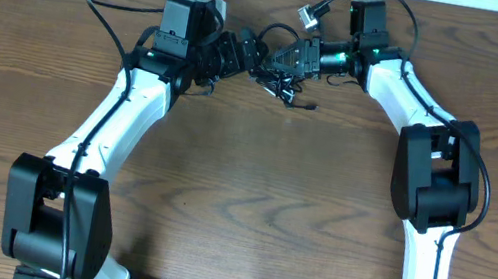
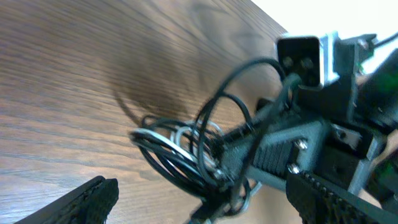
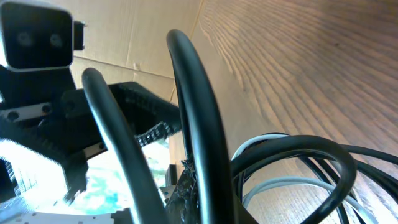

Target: Untangle cables

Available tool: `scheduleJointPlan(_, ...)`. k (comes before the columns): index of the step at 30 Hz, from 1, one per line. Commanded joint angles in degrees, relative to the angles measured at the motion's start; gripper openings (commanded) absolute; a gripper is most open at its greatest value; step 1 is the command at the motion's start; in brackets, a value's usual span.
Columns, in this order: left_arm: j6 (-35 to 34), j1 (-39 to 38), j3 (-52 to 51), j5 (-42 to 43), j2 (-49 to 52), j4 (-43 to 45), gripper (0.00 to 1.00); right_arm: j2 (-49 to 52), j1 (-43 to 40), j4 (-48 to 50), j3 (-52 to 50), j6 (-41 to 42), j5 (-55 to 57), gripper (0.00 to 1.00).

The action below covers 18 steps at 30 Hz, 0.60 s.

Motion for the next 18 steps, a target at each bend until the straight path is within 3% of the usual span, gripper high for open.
scheduleJointPlan(1, -3.5, 0.0, -0.2, -4.5, 2.3, 0.2, 0.93, 0.3, 1.0, 0.4, 0.1, -1.2, -4.2, 0.01)
scheduleJointPlan(6, -4.0, 0.1, -0.2, -4.6, 6.7, 0.7, 0.93, 0.3, 1.3, -1.4, 0.1, -1.6, 1.5, 0.01)
scheduleJointPlan(9, -4.1, 0.1, -0.2, -4.7, 7.8, -0.2, 0.93, 0.3, 0.8, -5.4, 0.1, -4.2, 8.9, 0.25)
scheduleJointPlan(11, -4.2, 0.1, -0.2, -4.7, 8.5, -1.0, 0.93, 0.3, 0.3, -8.2, 0.1, -6.3, 14.3, 0.26)
scheduleJointPlan(13, -4.2, 0.1, -0.2, -4.7, 9.1, -1.2, 0.88, 0.3, 0.1, -9.2, 0.1, -6.4, 15.2, 0.34)
scheduleJointPlan(15, -4.2, 0.0, -0.2, -4.7, 9.9, -1.4, 0.80, 0.3, 0.0, -9.6, 0.1, -6.4, 15.2, 0.35)
scheduleJointPlan(18, -4.2, 0.0, -0.2, -4.6, 11.8, -1.4, 0.78, 0.3, 0.0, -10.0, 0.1, -6.4, 15.5, 0.37)
